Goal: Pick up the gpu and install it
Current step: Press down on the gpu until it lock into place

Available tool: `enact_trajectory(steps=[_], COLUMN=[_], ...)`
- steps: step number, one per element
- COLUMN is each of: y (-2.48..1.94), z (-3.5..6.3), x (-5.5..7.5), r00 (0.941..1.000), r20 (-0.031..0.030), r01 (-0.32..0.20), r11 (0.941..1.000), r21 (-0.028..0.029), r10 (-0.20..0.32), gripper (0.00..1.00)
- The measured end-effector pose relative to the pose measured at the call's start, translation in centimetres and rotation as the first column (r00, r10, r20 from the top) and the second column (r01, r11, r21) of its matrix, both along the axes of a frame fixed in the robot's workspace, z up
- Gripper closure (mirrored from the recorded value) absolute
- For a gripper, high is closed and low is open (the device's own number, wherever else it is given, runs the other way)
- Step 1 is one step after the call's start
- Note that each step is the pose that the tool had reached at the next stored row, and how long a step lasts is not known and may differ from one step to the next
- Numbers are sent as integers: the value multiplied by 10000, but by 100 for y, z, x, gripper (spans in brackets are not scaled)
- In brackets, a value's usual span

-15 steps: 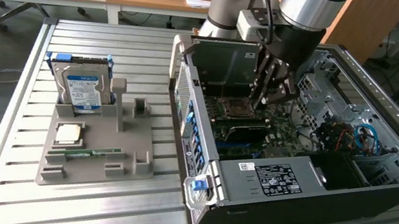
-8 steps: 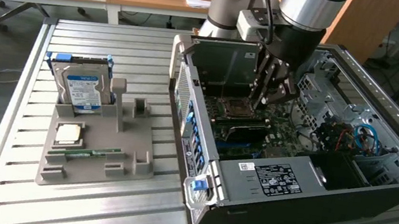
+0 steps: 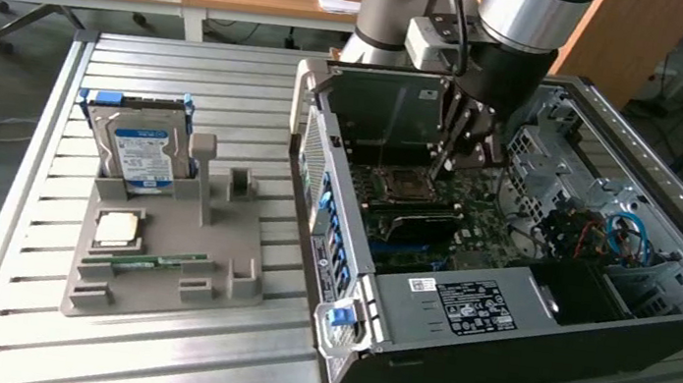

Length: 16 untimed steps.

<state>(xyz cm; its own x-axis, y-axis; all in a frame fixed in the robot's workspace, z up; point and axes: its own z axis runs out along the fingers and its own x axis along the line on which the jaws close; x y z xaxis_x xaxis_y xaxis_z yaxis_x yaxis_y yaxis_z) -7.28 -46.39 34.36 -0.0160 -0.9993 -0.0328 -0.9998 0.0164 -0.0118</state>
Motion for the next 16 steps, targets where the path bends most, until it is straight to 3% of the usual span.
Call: enact_trajectory(steps=[1,16], y=[0,0], z=[0,-42], x=[0,0], r00=[10000,10000], r20=[0,0], r01=[0,0], r11=[10000,10000], r21=[-1,1], r10=[0,0], gripper=[89,89])
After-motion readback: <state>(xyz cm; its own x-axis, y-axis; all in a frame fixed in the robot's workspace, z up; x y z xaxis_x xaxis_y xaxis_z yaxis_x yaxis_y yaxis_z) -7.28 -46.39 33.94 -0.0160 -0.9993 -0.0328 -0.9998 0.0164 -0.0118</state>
